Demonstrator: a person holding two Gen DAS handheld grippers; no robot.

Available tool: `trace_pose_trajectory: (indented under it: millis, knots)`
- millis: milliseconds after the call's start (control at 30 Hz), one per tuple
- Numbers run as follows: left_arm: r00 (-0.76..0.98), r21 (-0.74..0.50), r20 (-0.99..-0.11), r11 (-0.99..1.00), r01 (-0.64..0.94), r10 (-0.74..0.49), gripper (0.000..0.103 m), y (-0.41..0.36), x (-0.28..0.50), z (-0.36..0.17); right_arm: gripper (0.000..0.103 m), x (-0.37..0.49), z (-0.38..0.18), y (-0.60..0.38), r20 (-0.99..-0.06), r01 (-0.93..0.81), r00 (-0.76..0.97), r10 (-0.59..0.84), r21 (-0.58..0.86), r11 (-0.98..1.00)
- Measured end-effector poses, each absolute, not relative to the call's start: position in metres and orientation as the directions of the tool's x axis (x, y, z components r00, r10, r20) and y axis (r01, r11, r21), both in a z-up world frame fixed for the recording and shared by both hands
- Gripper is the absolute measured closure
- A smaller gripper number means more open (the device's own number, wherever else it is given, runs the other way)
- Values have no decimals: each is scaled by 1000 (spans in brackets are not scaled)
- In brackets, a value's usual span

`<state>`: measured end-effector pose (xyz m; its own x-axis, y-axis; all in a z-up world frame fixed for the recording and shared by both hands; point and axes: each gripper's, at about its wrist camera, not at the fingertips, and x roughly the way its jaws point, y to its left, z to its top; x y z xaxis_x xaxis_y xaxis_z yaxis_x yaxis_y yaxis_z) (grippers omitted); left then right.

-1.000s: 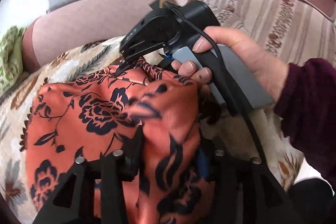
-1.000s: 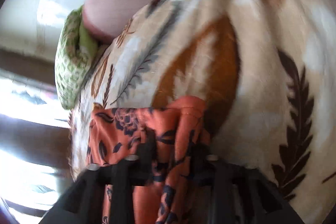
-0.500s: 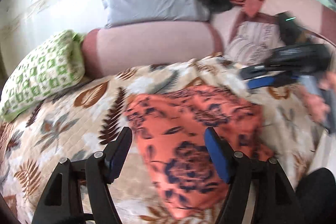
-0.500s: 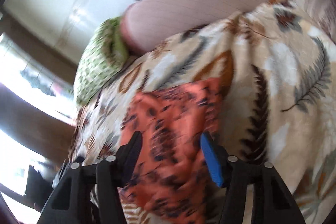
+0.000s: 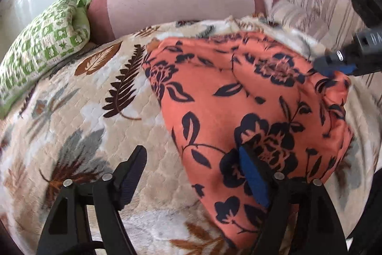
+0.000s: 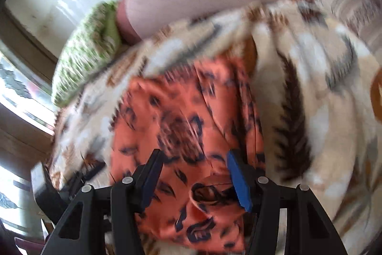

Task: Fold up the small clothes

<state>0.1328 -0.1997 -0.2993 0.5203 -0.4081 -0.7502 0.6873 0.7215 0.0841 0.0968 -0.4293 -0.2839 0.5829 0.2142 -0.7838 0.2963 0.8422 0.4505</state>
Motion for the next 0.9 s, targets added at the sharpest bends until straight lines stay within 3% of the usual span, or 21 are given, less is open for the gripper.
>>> trace_pose_trajectory:
  millis: [33,100,200,367,533,667,767,900]
  knots:
    - [525,111,-751,708,697,-400,22,-202,132,-301,61,90,-293,-426,-808,309,547,220,439,843]
    - [527,143,-758,690,710,-385,22,-201,131,-305,62,79,-316,-424,-831,334,490,262,457,824]
    - [490,96,-775,692,715,-399,22,-193,131,-302,62,67,-328,-432,-825,358,493,277,482,800]
    - [412,-78,-759,699,711,-504,24,-175,143,-298,62,62,-306,-442,-814,359,516,265,487,796]
    - [452,-107,-671,679,726,-588,25,-163,136,-270,62,50,-264,-446,-746,310,629,218,498,810]
    - [367,-223,-625,608,762,-689,23,-162,132,-258,62,51,-252,-444,-693,267,683,230,530,805]
    - [336,-221,-658,600,769,-674,22,-170,127,-266,62,62,-266,-433,-701,259,647,301,573,778]
    - [297,-174,-775,640,748,-558,22,-186,127,-296,62,72,-316,-418,-780,370,516,354,576,729]
